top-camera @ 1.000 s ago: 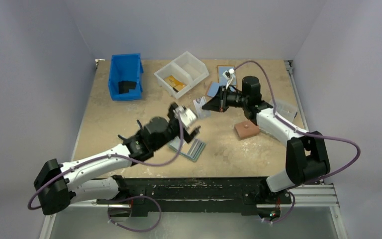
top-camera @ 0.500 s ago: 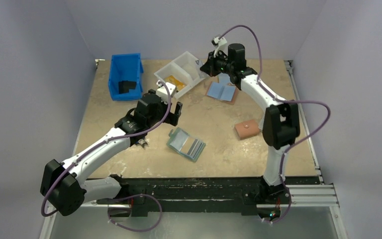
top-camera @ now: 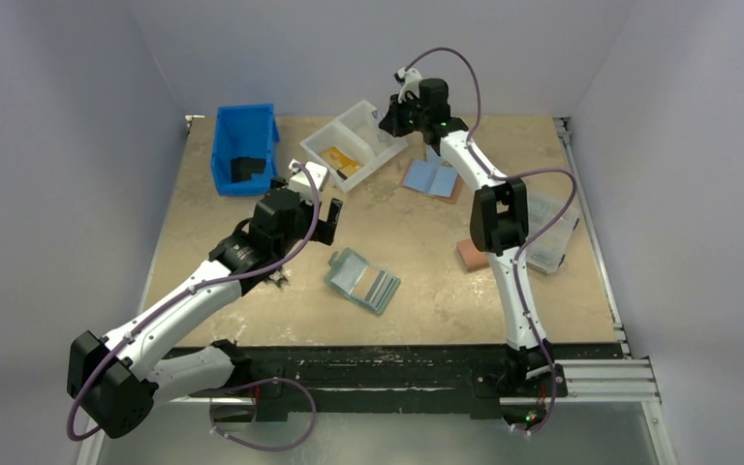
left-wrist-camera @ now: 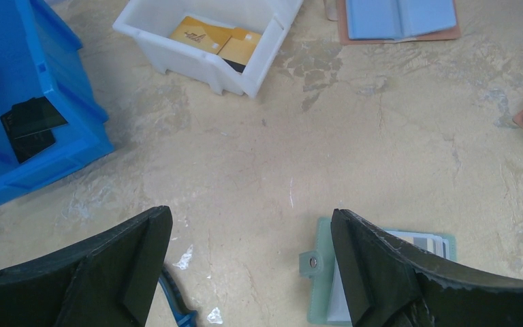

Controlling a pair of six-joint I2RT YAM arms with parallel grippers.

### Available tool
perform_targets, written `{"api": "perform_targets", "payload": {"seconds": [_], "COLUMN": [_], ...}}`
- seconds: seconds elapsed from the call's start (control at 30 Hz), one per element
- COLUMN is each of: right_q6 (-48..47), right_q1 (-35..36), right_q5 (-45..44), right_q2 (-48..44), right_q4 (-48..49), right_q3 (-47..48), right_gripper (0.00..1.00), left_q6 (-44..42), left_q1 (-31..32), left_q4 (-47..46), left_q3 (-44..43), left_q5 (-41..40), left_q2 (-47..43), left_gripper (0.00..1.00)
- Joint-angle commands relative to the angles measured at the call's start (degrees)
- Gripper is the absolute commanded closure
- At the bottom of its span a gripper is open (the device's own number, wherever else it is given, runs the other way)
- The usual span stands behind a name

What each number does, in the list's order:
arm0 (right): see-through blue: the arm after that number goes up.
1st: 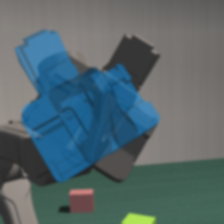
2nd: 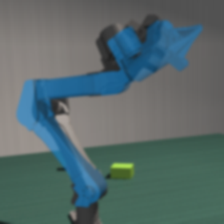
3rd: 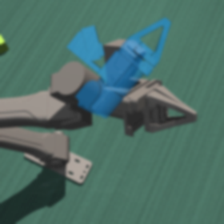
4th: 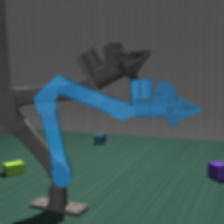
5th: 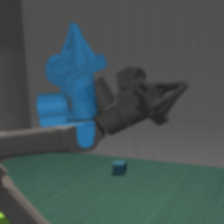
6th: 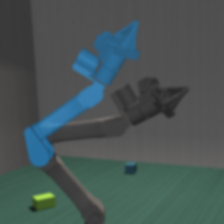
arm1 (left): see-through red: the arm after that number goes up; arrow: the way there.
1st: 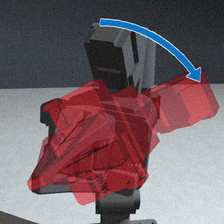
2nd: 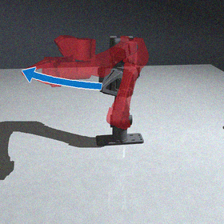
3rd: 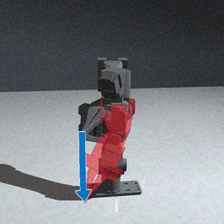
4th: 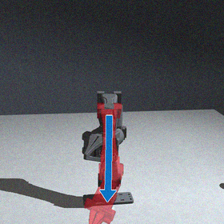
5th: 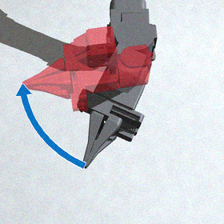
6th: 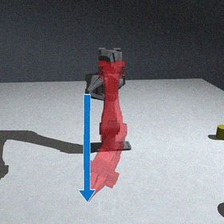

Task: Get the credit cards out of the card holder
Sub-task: Place the credit card in the storage box, then remove the credit card from the card holder.

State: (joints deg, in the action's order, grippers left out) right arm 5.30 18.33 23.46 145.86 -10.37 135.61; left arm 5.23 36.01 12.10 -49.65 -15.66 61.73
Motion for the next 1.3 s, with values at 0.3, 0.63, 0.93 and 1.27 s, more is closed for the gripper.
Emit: {"api": "perform_targets", "payload": {"seconds": [0.3, 0.63, 0.93, 1.27], "right_q6": [2.0, -5.0, -15.3, -26.4], "right_q1": [1.6, 2.5, 2.3, 1.2], "right_q5": [-1.5, -18.9, 1.3, 26.8], "right_q2": [3.3, -1.3, -19.9, -57.1], "right_q4": [-0.8, -2.1, -8.8, -12.6], "right_q3": [3.5, 4.0, -11.6, -53.0], "right_gripper": [0.75, 0.60, 0.54, 0.33], "left_q6": [-0.7, -0.7, 0.8, 16.7], "left_q1": [-0.1, -0.2, -0.2, -0.4], "left_q4": [-1.5, -1.7, -2.6, -10.6], "left_q3": [0.5, 0.9, 1.1, 5.8], "left_q5": [-1.9, -1.8, 4.9, 26.1], "left_q2": [-0.7, -0.7, 1.2, 0.5], "left_gripper": [0.06, 0.06, 0.05, 0.07]}}
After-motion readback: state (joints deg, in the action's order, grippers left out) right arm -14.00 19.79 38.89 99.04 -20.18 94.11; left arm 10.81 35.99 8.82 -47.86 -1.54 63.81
